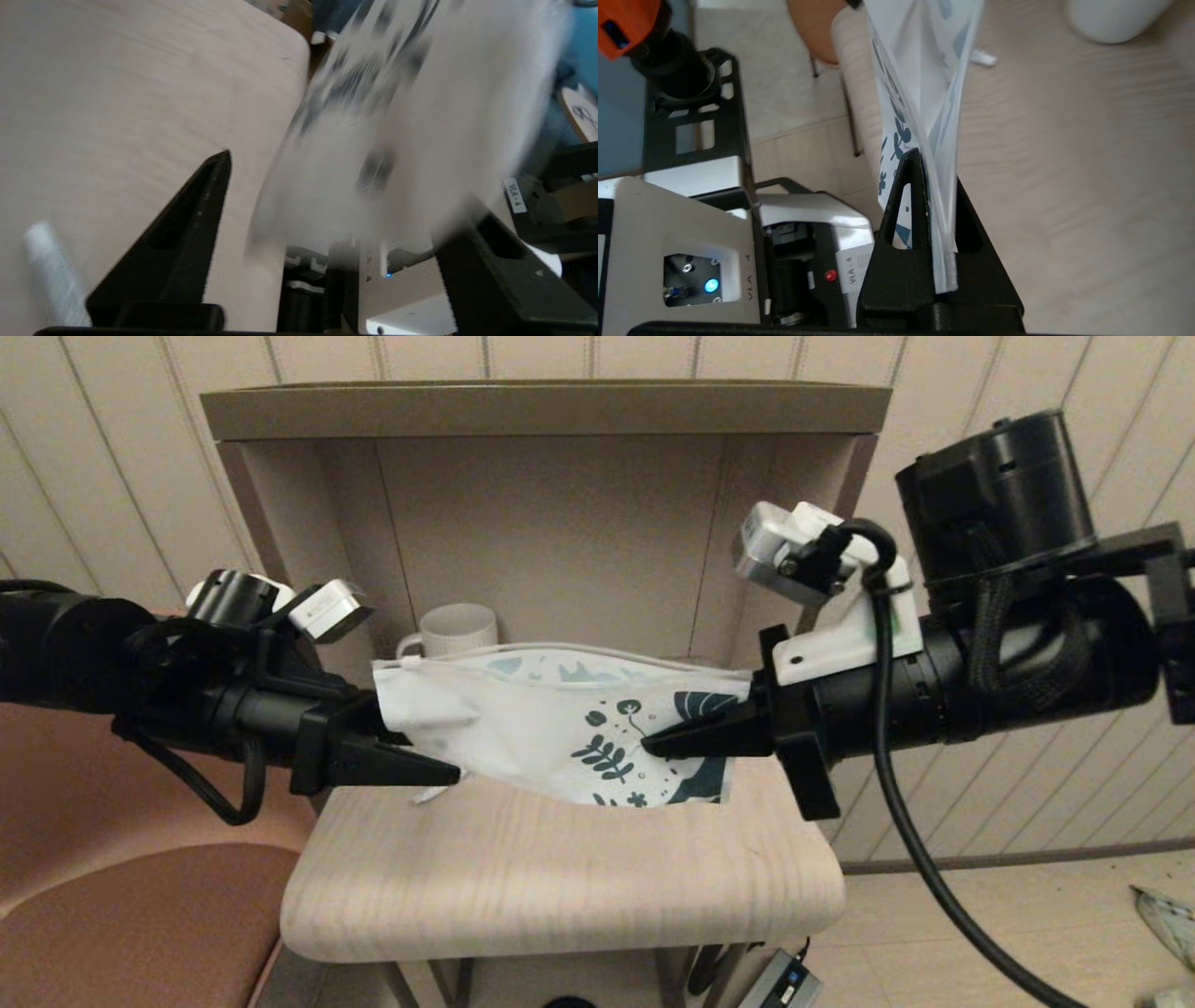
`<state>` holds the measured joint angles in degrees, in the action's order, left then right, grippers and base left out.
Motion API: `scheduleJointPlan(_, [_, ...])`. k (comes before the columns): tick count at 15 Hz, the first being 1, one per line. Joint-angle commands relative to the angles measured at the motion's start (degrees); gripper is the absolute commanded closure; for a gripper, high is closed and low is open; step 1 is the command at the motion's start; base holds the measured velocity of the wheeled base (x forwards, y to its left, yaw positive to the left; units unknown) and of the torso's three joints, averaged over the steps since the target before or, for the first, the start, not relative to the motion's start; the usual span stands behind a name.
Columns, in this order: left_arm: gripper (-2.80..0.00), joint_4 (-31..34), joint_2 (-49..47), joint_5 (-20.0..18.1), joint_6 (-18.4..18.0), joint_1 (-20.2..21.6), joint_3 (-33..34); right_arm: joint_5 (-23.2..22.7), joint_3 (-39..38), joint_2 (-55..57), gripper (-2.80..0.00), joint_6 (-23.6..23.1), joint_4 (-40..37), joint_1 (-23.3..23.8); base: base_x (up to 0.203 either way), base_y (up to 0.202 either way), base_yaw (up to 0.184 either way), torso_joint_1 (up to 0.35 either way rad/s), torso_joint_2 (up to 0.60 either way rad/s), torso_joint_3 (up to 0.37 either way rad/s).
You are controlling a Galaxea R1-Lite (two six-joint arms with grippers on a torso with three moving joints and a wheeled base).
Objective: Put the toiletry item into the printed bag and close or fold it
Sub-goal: Pick up the toothpaste
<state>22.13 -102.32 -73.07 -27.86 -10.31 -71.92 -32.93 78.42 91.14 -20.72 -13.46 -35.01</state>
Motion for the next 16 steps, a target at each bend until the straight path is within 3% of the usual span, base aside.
scheduleJointPlan(1, [-2.8, 0.1, 1.7, -0.3, -0.1, 1.1, 1.3, -0.2, -0.2, -2.0, 0.0, -0.1, -0.1, 1.2, 0.0, 0.0, 0.0, 0.0, 0.0, 0.0])
scheduleJointPlan(5, [-2.8, 0.1, 6.5, 1.4, 0.1, 2.2, 6.3, -0.8, -2.0, -5.7, 0.0, -0.1, 0.0, 5.3, 0.0, 0.0, 0.0, 0.0, 0.0, 0.0])
scheduleJointPlan(7, [-2.8, -1.3, 9.5, 8.3, 0.3, 2.2, 10.4, -2.9, -4.4, -8.3, 0.0, -0.1, 1.2, 8.5, 0.0, 0.0, 0.0, 0.0, 0.0, 0.0])
scheduleJointPlan(8, [-0.87, -2.1, 10.2, 11.8, 1.5, 2.2, 11.1, -4.9, -5.8, -9.3, 0.0, 0.0, 3.1, 10.7, 0.0, 0.0, 0.0, 0.0, 0.0, 0.0])
scheduleJointPlan(9, [0.0, -2.6, 10.9, 14.3, 4.9, 1.7, 11.3, -6.5, -7.2, -10.5, 0.0, 0.1, 4.6, 11.8, 0.0, 0.0, 0.0, 0.0, 0.0, 0.0])
scheduleJointPlan(11, [0.0, -3.0, 11.8, 17.2, 11.7, 0.5, 9.7, -6.9, -9.4, -12.2, 0.0, 0.2, 5.1, 12.1, 0.0, 0.0, 0.0, 0.0, 0.0, 0.0])
scheduleJointPlan(13, [0.0, -4.1, 12.0, 24.2, 19.4, -1.9, 7.4, -6.7, -11.0, -13.5, 0.0, 0.6, 5.1, 13.5, 0.0, 0.0, 0.0, 0.0, 0.0, 0.0])
scheduleJointPlan(16, [0.0, -8.9, 12.7, 33.5, 26.3, -7.5, 7.9, -6.7, -11.8, -14.2, 0.0, 2.8, 5.1, 15.4, 0.0, 0.0, 0.0, 0.0, 0.0, 0.0])
